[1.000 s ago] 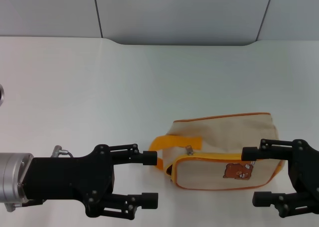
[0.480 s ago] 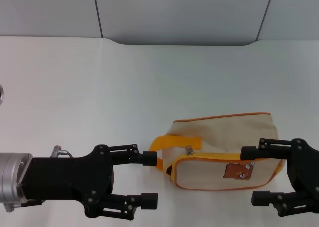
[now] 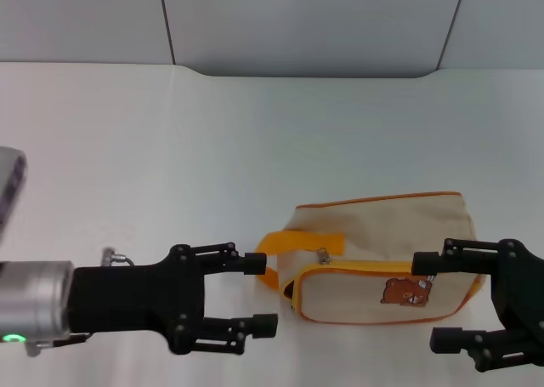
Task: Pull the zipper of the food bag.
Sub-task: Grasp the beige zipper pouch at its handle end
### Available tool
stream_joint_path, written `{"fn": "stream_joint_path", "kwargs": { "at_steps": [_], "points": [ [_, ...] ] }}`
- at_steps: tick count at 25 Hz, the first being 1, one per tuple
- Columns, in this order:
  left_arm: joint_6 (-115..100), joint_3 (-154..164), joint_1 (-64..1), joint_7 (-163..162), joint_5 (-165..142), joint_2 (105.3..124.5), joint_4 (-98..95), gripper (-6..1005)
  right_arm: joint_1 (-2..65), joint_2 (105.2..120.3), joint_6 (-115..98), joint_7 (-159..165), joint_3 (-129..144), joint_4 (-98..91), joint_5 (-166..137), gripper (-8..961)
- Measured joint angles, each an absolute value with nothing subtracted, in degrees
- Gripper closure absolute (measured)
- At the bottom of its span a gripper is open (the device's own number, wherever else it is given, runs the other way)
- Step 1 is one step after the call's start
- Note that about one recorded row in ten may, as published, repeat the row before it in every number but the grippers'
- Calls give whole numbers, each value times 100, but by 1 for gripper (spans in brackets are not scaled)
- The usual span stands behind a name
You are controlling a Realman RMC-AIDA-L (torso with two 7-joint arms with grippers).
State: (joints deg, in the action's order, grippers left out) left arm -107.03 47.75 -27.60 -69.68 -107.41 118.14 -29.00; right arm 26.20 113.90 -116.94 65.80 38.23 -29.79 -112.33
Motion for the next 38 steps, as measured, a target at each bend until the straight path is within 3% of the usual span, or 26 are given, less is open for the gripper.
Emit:
{"fn": "stream_joint_path", "kwargs": {
  "at_steps": [6,16,36,38],
  "points": [
    [-9490,4836,-2926,-6561,-10982,11904,-2443,244,2587,11382,-11689,6589,3819,-2979,-11255,156],
    [-7986,4762,-3795,-5412,-10881,11927,-1086,262,2548,11384,-11691,6620,3772,-2979,-11369,157],
    [-7699,4954,-3825,-4665,-10284,11927,-823,297,2468,11392,-11688,6590,3745,-2979,-11358,157],
    [-7698,4954,-3825,-4658,-10253,11926,-823,353,2469,11392,-11688,6590,3743,-2979,-11353,156]
  ]
}}
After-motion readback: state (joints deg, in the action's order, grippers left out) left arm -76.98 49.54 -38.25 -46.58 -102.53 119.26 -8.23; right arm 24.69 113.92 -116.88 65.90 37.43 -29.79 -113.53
